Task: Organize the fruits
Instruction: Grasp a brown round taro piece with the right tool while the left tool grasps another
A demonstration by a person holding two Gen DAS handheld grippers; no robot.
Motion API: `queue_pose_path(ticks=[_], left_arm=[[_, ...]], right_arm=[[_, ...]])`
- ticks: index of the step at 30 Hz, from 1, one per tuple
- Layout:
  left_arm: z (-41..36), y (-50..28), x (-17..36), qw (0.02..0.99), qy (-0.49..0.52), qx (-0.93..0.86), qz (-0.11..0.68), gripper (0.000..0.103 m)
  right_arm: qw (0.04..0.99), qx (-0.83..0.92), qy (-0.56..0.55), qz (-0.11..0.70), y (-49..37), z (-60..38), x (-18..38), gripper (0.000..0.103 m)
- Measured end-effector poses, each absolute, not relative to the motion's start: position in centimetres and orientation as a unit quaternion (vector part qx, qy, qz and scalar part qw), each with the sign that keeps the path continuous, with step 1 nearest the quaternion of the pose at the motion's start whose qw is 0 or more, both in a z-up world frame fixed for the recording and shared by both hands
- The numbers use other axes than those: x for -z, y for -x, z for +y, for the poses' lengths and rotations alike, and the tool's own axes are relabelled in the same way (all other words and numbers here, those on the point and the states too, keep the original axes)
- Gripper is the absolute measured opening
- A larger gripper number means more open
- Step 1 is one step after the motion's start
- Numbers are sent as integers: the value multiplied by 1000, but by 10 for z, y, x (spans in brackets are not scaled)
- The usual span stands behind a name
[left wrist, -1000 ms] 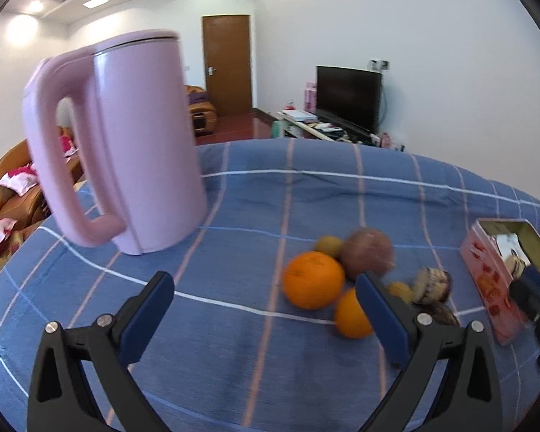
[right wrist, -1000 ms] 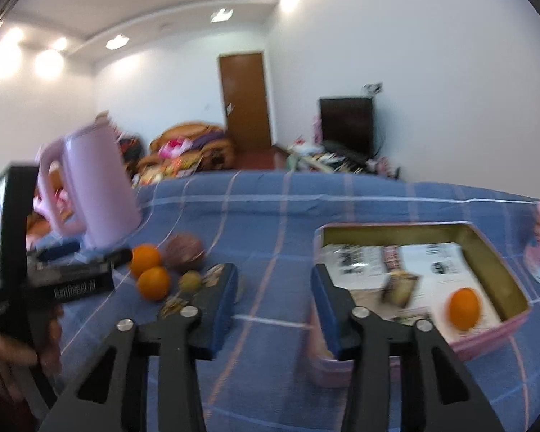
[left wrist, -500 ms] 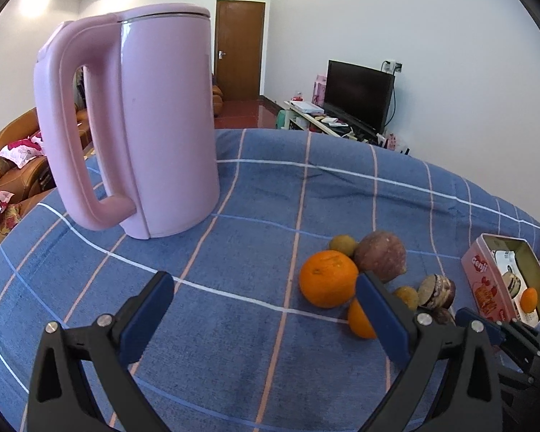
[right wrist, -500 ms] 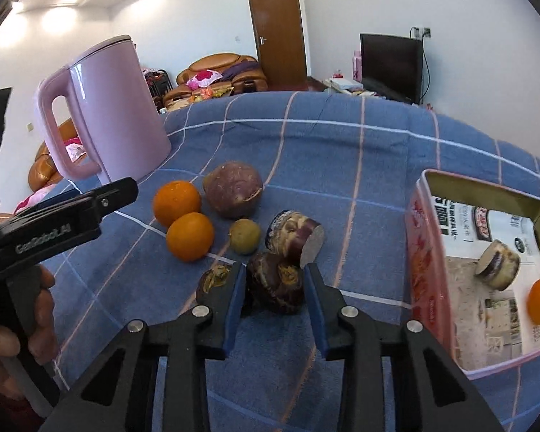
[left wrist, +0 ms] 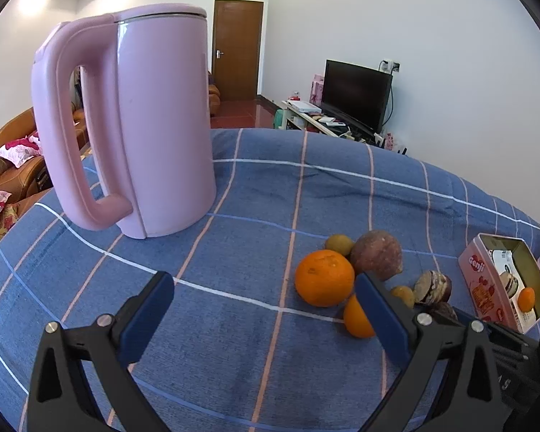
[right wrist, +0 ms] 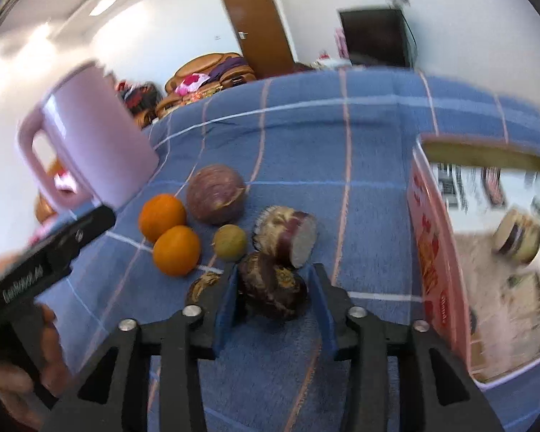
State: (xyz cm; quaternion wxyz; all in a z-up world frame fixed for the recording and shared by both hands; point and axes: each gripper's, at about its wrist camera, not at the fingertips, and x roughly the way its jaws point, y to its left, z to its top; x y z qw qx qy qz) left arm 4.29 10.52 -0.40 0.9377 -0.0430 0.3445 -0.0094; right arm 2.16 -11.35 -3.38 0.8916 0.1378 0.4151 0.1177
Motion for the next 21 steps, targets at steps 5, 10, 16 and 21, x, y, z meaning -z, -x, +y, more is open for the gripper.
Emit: queue_pose_path(ticks=[5, 10, 16, 21], left_arm=[[104, -42, 4, 939, 41, 13, 342, 103], [100, -41, 3, 939, 40, 34, 341, 103], [87, -36, 0, 939, 26, 76, 333, 103], [69, -30, 0, 928, 16, 155, 339, 97]], right_arm=[[891, -130, -133, 415, -21, -109, 33, 45], [889, -138, -137, 415, -17, -110, 34, 43], [899, -153, -149, 381, 0, -120, 23, 43], [936, -126, -131, 302, 27, -136, -8, 43]])
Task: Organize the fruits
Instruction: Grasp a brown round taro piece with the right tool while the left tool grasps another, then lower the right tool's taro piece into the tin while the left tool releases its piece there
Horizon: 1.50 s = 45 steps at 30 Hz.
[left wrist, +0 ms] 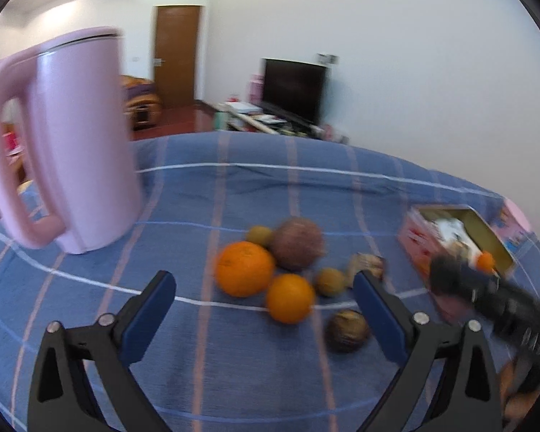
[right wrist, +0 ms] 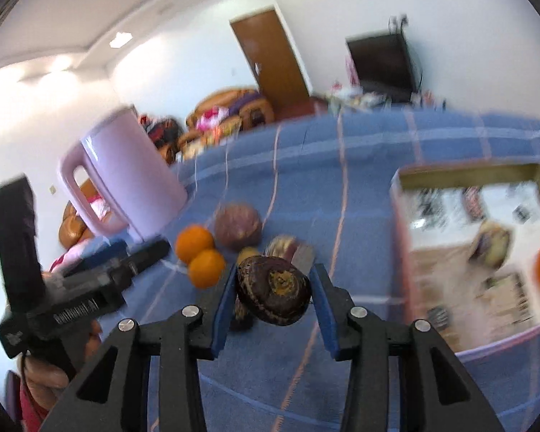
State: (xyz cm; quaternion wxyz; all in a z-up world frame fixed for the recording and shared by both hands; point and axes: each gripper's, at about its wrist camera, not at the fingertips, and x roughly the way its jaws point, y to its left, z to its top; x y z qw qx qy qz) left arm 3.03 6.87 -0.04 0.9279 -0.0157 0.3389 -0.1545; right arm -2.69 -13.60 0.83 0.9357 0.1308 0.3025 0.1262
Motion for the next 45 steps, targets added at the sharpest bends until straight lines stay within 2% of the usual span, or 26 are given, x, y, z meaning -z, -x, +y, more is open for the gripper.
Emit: queue_pose_path(ticks=[5, 8, 18, 19, 21, 27, 34, 39, 45], left_arm=[[39, -24, 10, 906, -19, 218, 363, 77], [26, -27, 21, 884, -12, 248, 395, 58], [2, -37, 38, 872, -34, 226, 433, 55], [1, -36, 38, 874, -36, 222, 432, 53], [1, -36, 37, 875, -41, 216, 430, 40], [7, -32, 36, 882, -34, 208, 422, 40], [34, -9, 9, 933, 8, 148, 329, 40], [48, -6, 6, 942, 46, 100, 318, 40], [32, 6, 3, 949, 34, 93, 299, 40]], right_arm=[[958, -83, -109, 252, 41, -154, -28, 43], [959, -82, -112, 246, 44, -159, -31, 43], [956, -93, -114, 254, 45, -153, -30, 43], [956, -92, -114, 254, 45, -153, -30, 43], [956, -90, -117, 255, 45, -154, -29, 43], [956, -85, -117, 257, 44, -155, -27, 43], [963, -74, -101, 237, 49, -152, -33, 43], [969, -71, -79, 222, 53, -150, -39, 43], [972, -78, -63, 211, 59, -155, -42, 43]])
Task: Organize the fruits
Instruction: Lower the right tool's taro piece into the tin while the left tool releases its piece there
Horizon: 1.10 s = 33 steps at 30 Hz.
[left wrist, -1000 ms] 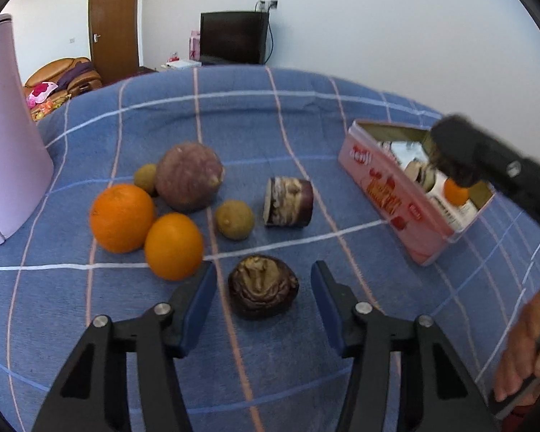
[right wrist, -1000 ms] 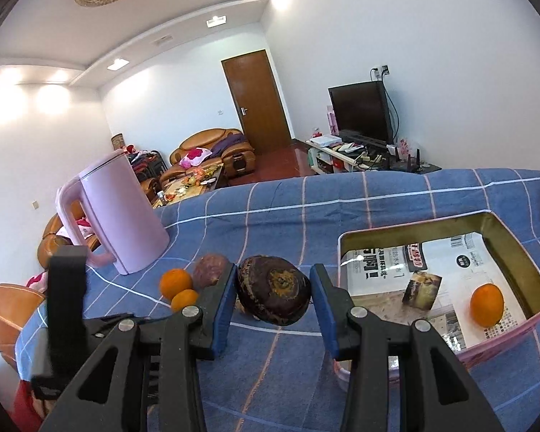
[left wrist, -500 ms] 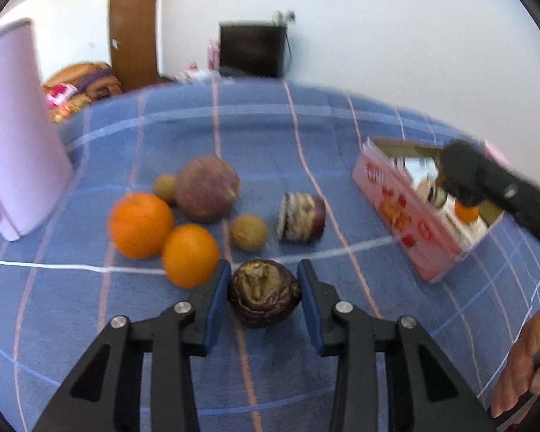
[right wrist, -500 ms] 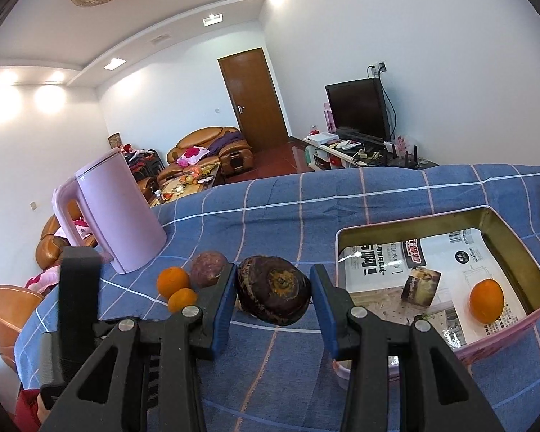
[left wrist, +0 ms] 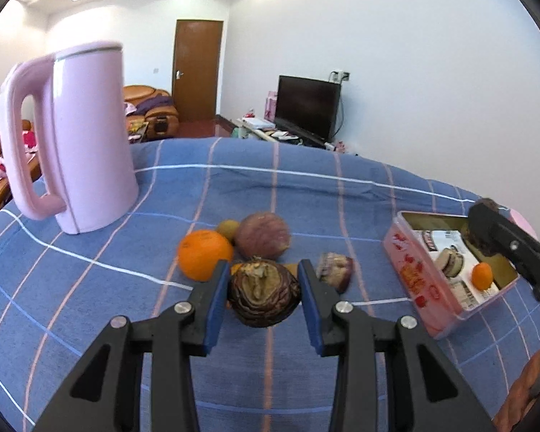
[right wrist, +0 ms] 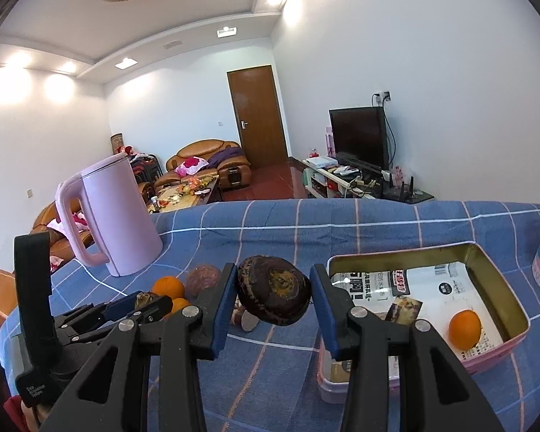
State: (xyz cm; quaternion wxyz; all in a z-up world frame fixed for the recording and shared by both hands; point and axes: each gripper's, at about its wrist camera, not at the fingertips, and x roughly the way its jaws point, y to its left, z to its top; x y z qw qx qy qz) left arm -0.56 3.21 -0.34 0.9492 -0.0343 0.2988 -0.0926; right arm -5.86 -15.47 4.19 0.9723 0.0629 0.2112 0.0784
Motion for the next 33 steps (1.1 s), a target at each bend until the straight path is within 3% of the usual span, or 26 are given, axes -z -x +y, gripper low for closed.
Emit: queue_pose_path(ticks=[8, 33], left_arm=[[-15, 8, 1, 949, 13, 108, 297, 40], [-138, 2, -19, 936, -1, 199, 290, 40]], right_arm=[[980, -57, -21, 190, 68, -179, -45, 43], [977, 73, -60, 190, 69, -331, -46, 43]])
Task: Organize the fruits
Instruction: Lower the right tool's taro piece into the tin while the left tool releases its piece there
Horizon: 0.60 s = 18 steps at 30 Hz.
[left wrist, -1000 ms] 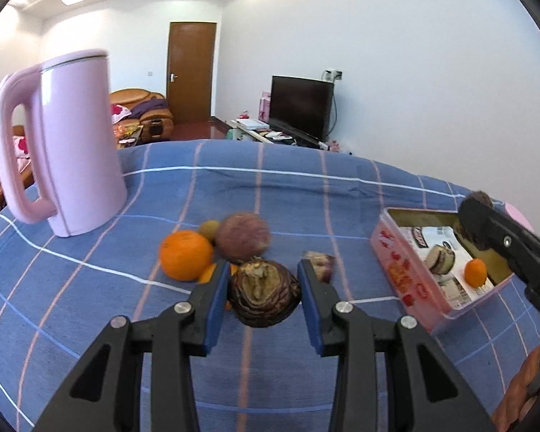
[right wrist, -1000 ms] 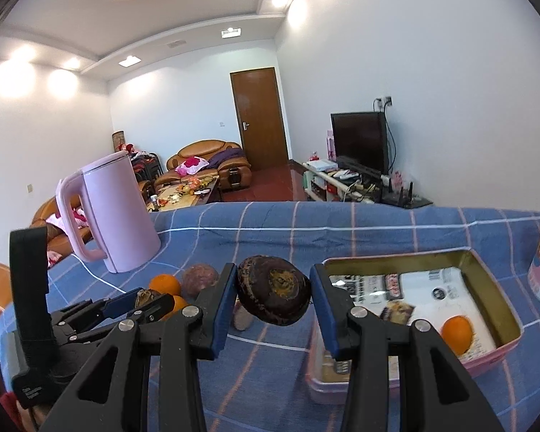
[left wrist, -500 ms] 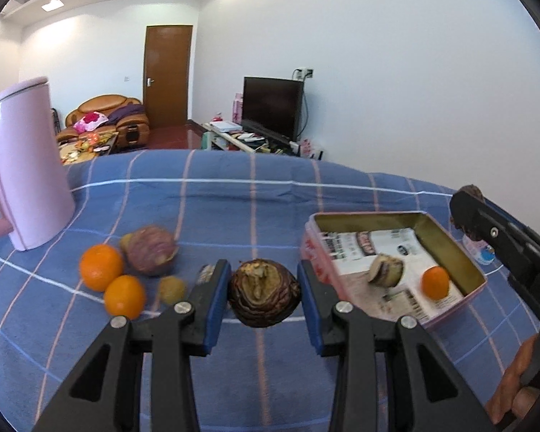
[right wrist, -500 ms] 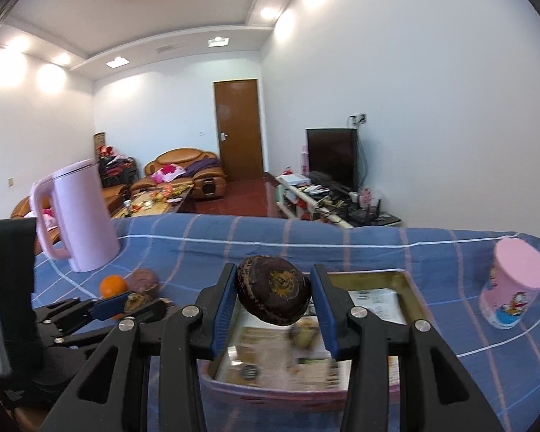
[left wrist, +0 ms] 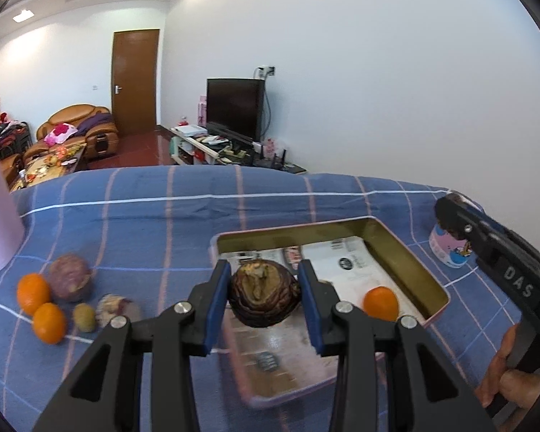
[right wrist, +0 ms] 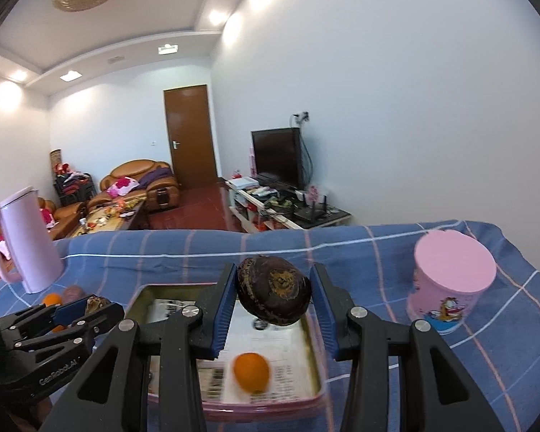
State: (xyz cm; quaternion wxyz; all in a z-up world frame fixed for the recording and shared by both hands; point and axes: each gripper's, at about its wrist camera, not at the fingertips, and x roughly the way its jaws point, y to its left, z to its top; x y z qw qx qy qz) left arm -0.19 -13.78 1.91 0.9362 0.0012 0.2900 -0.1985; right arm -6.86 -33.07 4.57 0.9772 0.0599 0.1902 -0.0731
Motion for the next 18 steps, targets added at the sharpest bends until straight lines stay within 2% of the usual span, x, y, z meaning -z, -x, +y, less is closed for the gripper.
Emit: queue_pose_path(ticks=[7, 18], left_arm=[[-169, 3, -8, 927, -42, 205, 310, 40], [-179, 0, 2, 921, -69, 197, 330, 40]], right_arm=[[967, 71, -73, 235, 46, -342, -25, 43], [952, 50, -94, 287, 29, -337, -5, 43]])
